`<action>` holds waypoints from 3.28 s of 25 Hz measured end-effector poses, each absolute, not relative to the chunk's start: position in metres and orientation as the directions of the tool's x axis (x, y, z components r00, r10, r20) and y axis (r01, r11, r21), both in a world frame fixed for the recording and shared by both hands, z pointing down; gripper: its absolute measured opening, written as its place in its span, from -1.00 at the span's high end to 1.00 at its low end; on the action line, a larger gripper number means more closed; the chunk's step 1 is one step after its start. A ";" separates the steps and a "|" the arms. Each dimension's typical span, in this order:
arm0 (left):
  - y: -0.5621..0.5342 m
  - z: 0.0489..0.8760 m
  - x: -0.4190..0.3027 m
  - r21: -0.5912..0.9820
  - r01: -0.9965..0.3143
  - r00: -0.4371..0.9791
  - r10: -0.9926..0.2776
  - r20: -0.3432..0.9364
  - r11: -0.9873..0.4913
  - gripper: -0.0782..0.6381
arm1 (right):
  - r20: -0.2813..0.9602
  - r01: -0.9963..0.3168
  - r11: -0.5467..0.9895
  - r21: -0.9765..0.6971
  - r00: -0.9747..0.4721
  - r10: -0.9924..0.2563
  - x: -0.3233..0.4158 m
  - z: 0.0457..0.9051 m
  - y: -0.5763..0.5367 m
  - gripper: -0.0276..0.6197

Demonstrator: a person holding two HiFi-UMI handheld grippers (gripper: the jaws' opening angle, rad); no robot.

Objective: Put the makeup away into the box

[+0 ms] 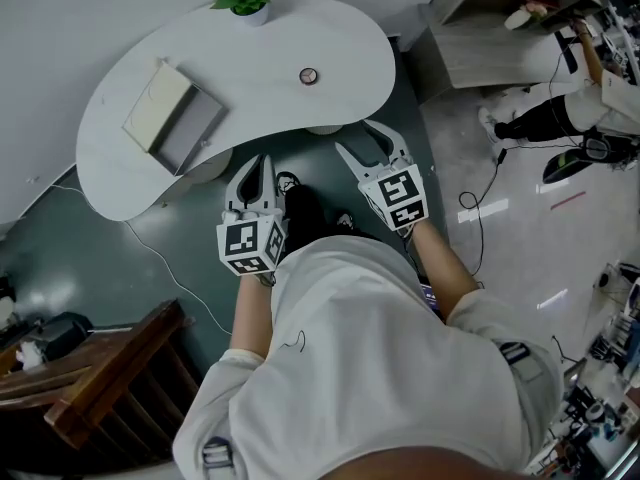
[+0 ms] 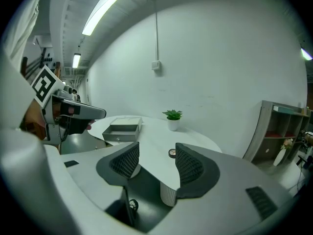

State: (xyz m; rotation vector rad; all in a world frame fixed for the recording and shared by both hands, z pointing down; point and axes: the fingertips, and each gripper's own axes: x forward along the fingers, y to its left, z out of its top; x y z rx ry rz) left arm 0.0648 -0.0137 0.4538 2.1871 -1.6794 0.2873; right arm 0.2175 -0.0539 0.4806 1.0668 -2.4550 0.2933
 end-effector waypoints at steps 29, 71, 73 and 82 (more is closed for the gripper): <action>-0.180 0.573 0.016 0.183 -0.944 0.324 -0.683 0.655 -0.273 0.73 | 0.744 -0.634 0.768 -0.092 -0.557 -0.370 0.148 0.611 -0.223 0.15; -0.173 0.573 -0.079 0.209 -0.978 0.117 -0.765 0.633 0.023 0.73 | 0.774 -0.520 0.846 -0.120 -0.583 -0.248 0.068 0.639 -0.275 0.25; -0.171 0.572 -0.085 0.211 -0.977 0.108 -0.769 0.630 0.036 0.73 | 0.758 -0.524 0.837 -0.159 -0.607 -0.237 0.058 0.633 -0.277 0.25; -0.146 0.571 -0.121 0.215 -0.963 0.009 -0.782 0.624 0.160 0.73 | 0.732 -0.433 0.879 -0.199 -0.662 -0.160 0.004 0.618 -0.268 0.25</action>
